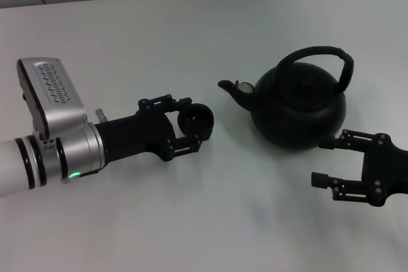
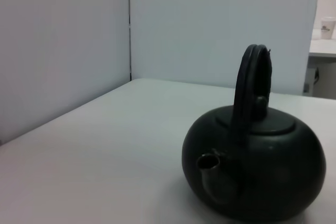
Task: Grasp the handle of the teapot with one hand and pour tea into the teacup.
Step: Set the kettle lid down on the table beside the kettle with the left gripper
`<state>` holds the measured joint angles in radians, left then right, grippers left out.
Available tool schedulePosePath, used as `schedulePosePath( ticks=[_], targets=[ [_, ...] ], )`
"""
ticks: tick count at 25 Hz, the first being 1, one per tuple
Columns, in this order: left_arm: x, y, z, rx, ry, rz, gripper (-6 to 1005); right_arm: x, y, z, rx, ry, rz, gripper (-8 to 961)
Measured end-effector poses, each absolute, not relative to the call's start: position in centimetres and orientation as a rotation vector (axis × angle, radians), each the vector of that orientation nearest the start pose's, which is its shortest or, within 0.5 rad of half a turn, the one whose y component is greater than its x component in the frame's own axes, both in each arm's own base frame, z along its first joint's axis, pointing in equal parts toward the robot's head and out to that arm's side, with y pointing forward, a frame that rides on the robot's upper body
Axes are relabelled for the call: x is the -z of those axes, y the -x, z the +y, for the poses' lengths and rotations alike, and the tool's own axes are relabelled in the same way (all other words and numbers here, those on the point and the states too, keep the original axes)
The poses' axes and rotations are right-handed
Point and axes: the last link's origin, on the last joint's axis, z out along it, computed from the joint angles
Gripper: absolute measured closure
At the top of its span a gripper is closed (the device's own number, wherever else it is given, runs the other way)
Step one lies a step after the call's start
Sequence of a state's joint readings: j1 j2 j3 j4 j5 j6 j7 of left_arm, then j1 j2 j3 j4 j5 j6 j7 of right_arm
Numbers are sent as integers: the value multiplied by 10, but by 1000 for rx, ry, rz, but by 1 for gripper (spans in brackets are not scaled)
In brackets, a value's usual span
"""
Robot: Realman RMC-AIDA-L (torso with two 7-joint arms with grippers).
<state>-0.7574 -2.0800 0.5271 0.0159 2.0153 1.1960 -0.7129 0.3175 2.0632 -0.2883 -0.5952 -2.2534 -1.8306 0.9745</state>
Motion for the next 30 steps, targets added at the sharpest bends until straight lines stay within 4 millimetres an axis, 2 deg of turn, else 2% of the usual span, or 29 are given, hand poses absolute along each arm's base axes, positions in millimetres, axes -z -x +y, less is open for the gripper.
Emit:
schedulePosePath(
  ticks=[15, 30],
  targets=[
    [117, 248, 332, 531, 2713, -307, 303, -23, -338, 229, -751, 2639, 508, 228],
    [117, 246, 333, 527, 2715, -303, 300, -24, -337, 231, -748, 2639, 504, 230]
  ],
)
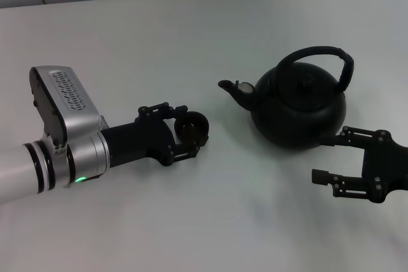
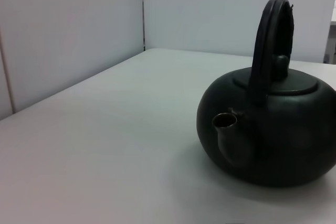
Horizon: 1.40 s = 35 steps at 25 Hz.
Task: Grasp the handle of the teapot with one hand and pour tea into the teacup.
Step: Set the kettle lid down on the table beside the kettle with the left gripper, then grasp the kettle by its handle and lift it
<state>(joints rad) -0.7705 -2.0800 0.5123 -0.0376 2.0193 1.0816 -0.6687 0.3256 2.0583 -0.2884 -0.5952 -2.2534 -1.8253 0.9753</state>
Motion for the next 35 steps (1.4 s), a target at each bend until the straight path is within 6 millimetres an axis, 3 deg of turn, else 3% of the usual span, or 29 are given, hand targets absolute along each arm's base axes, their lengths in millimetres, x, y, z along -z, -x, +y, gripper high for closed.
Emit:
schedulePosePath(
  ticks=[2, 9, 24, 28, 30, 33, 35],
  targets=[
    [118, 246, 334, 526, 2714, -304, 300, -24, -337, 231, -748, 2639, 504, 230],
    [118, 246, 334, 522, 2712, -306, 148, -24, -337, 231, -751, 2641, 503, 231],
    [116, 244, 329, 580, 2723, -300, 154, -22, -337, 230, -754, 2638, 511, 233],
    [98, 248, 319, 710, 2708, -265, 155, -22, -337, 229, -755, 2633, 514, 233],
    [74, 259, 313, 796, 2651, -238, 155, -22, -338, 229, -755, 2629, 516, 234],
    [65, 263, 309, 825, 2633, -224, 156, -23, -338, 229, -752, 2626, 518, 234],
    [44, 272, 298, 876, 2616, -172, 156, -23, -339, 229, -749, 2622, 519, 234]
  ],
)
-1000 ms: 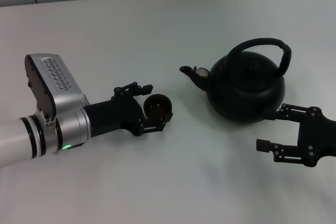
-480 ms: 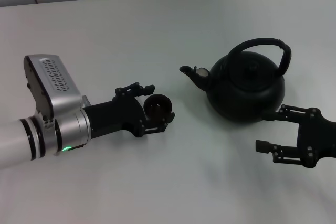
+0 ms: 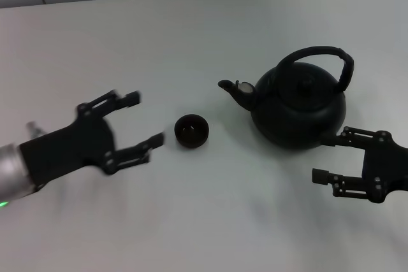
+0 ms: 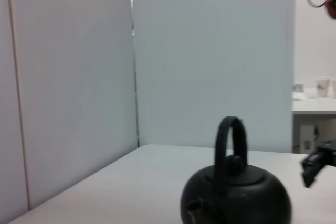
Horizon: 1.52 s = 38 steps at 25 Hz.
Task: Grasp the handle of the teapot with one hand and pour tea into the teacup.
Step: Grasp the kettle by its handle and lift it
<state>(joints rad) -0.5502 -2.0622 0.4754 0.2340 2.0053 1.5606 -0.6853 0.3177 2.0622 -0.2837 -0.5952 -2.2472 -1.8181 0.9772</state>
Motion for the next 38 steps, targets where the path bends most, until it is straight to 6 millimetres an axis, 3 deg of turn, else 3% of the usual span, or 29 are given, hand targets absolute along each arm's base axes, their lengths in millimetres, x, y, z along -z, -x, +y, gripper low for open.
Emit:
schedulePosePath(
  ticks=[4, 5, 10, 14, 18, 31, 38],
  targets=[
    [35, 278, 290, 880, 2625, -173, 157, -25, -340, 229, -750, 2608, 522, 235],
    [14, 300, 274, 830, 2664, -252, 158, -26, -341, 229, -754, 2600, 524, 235],
    [-3, 317, 260, 802, 2663, -304, 159, -27, -342, 227, -755, 2596, 531, 236],
    [-7, 321, 259, 776, 2671, -289, 160, -26, -343, 225, -757, 2593, 538, 236],
    [-12, 333, 260, 639, 2707, -269, 160, -25, -343, 223, -758, 2590, 546, 237],
    [-13, 329, 258, 652, 2744, -240, 162, -16, -344, 216, -825, 2526, 555, 238],
    [-15, 328, 260, 668, 2730, -247, 162, 0, -348, 192, -976, 2157, 496, 239]
  ],
)
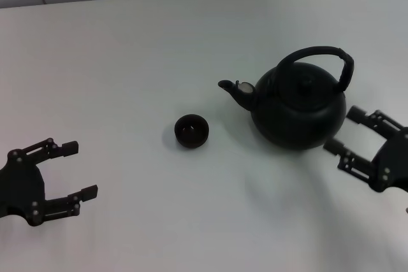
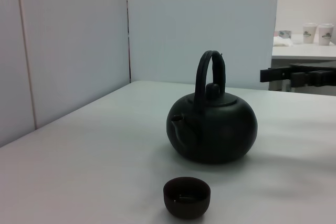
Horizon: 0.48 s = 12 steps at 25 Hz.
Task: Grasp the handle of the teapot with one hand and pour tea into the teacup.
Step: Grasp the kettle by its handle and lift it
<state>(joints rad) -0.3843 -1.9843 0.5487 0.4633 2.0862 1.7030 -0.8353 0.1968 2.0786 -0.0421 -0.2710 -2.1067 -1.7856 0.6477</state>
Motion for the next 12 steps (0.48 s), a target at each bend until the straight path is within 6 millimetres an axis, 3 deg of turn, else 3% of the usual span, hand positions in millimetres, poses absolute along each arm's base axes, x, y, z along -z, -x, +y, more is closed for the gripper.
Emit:
schedulePosePath(
  ticks=[2, 12],
  targets=[
    [-14, 327, 260, 673, 2731, -244, 162, 5, -351, 185, -980, 1996, 509, 240],
    [-14, 324, 261, 693, 2736, -246, 163, 18, -356, 177, -900, 1685, 560, 241]
  ],
)
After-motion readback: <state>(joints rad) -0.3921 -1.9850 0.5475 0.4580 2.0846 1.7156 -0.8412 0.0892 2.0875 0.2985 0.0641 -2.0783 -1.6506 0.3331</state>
